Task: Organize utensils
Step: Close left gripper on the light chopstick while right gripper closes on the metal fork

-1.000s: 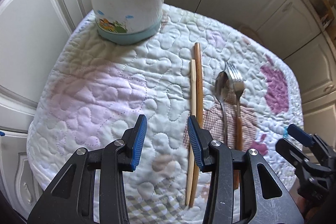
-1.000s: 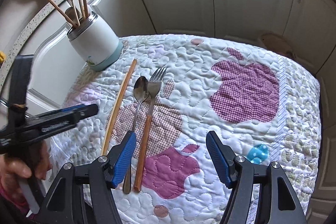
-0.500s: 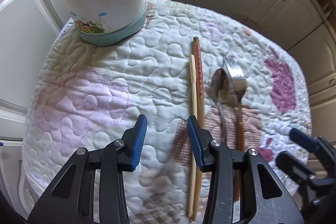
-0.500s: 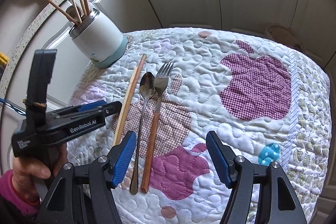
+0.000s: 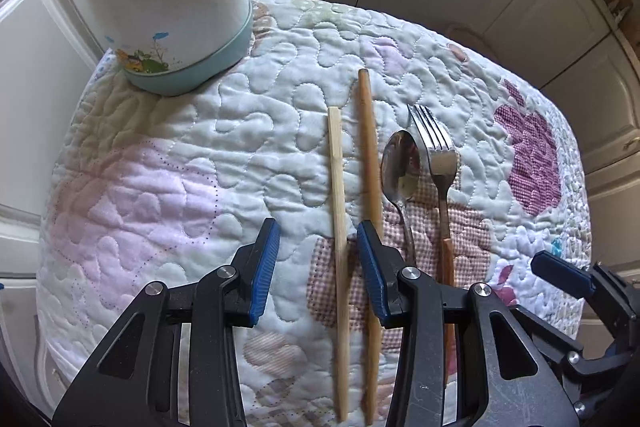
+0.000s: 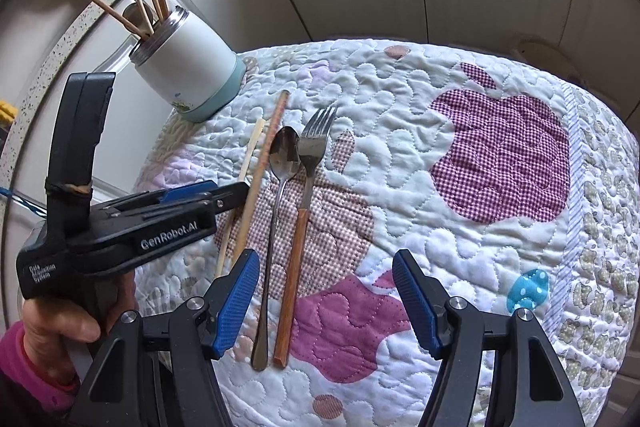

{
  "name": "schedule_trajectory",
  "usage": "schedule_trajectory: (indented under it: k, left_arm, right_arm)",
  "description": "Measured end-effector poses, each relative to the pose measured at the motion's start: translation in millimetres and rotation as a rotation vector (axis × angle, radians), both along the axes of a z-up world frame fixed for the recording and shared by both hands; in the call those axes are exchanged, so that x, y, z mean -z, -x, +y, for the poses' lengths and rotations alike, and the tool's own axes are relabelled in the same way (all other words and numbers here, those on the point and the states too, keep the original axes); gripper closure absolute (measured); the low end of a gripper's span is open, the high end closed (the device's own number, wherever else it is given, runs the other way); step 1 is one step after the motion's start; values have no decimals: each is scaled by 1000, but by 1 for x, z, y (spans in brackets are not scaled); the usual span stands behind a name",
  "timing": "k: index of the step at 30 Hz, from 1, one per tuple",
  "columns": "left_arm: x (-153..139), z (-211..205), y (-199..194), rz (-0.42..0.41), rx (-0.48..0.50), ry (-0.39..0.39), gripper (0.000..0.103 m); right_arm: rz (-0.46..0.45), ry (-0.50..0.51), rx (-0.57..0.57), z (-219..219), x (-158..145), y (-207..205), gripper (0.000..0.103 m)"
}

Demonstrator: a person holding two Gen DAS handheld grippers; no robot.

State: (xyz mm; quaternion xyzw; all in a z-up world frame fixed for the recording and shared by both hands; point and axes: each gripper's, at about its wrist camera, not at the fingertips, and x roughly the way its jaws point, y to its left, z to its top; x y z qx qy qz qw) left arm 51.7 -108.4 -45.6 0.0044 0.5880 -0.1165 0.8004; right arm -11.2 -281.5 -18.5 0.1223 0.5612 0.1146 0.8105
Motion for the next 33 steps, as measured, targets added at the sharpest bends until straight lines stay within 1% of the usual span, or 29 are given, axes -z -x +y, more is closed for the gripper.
schedule_trajectory:
  k: [1, 2, 7, 9, 10, 12, 14, 16, 19, 24, 25, 27, 29, 31, 33]
  left_arm:
    - [1, -1, -1, -1, -4, -18, 72]
    - [2, 0, -2, 1, -7, -27, 74]
    - [1, 19, -7, 42, -33, 24, 74]
    - [-3, 27, -12, 38, -48, 63, 74]
    - [-5, 34, -15, 33, -59, 70, 74]
    - [-6, 46, -19, 28, -94, 86, 73]
    - [-5, 56, -26, 31, -153, 108, 73]
    - [-4, 61, -30, 31, -192, 120, 73]
    - [-2, 61, -36, 25, -216, 116, 73]
    - [8, 39, -45, 16, -222, 77, 73]
    - [9, 36, -47, 10, -228, 75, 73]
    - [9, 31, -52, -2, -241, 72, 73]
    - [12, 17, -61, 1, -243, 66, 73]
    - [14, 12, -64, -7, -248, 53, 73]
    - [16, 7, -67, -12, -245, 51, 73]
  right_arm:
    - [-4, -4, 0, 2, -1, -2, 36]
    - [-9, -6, -2, 3, -2, -5, 36]
    - [-34, 31, -25, 15, -6, -29, 36]
    - [-34, 41, -24, 18, -4, -42, 36]
    - [-30, 52, -23, 19, -3, -49, 36]
    - [-24, 67, -27, 21, 0, -58, 36]
    - [-19, 85, -29, 24, 3, -66, 36]
    - [-17, 100, -27, 24, 6, -71, 36]
    - [-9, 103, -20, 23, 10, -76, 36]
    - [4, 110, -30, 23, 16, -85, 37]
    - [8, 106, -32, 23, 17, -87, 39]
    - [18, 101, -35, 25, 21, -95, 47]
    - [31, 79, -41, 26, 24, -100, 49]
    - [47, 58, -39, 25, 29, -106, 60]
    - [56, 6, -39, 24, 35, -110, 69]
